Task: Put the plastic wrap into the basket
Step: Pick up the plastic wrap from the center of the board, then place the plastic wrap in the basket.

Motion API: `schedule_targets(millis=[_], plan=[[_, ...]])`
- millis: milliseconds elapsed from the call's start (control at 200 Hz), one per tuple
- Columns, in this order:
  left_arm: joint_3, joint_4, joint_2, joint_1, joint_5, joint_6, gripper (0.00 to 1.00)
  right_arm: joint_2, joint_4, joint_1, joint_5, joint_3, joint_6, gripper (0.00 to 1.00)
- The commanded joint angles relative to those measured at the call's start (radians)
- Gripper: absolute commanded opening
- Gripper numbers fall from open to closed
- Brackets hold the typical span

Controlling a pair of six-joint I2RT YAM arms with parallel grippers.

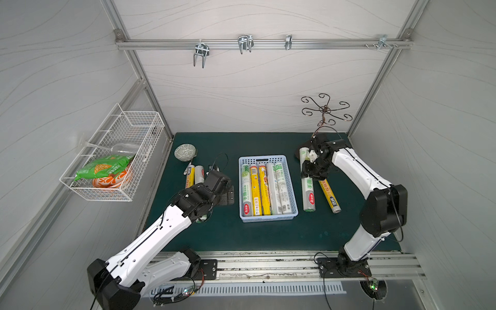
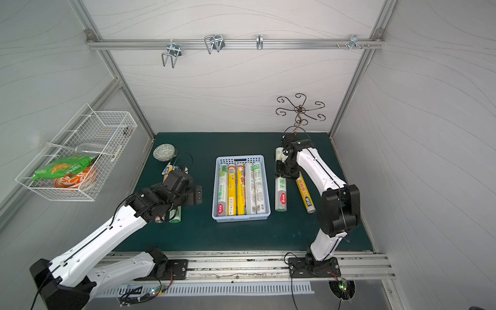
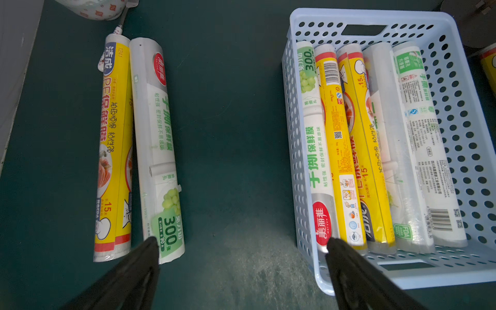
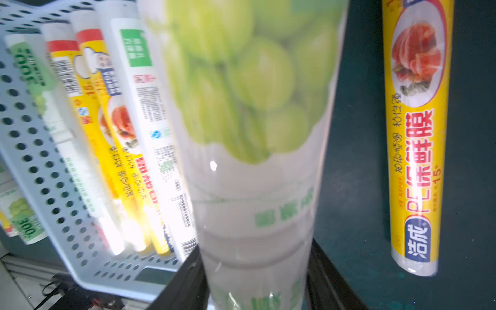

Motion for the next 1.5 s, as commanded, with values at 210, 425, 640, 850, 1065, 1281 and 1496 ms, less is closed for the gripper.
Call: schedule_targets(millis=[210,425,640,850,1065,1281,1496], plan=[[0.003,0.011,-0.023,0.006,-0.009,-0.013,0.99,-0.029,-0.074,0.087,-0.053,0.147,0.062,0.37],[0.001,0.008,-0.034,0.006,-0.015,-0.014,0.99,0.011,-0.072,0.134,-0.054,0.185,0.087,0.37],[-0.004,0.007,-0.037,0.008,-0.015,-0.015,0.99,0.085,-0.042,0.16,-0.082,0.207,0.136,0.38],[-0.008,0.007,-0.038,0.008,-0.019,-0.013,0.99,0.15,-0.01,0.187,-0.07,0.216,0.167,0.38],[-0.017,0.011,-0.037,0.008,-0.019,-0.013,0.99,0.214,0.001,0.214,-0.048,0.218,0.164,0.38],[-0.022,0.014,-0.033,0.008,-0.015,-0.015,0.99,0.253,0.023,0.229,-0.035,0.203,0.165,0.38],[-0.022,0.014,-0.029,0.008,-0.013,-0.013,0.99,0.299,0.034,0.24,-0.007,0.208,0.154,0.38]])
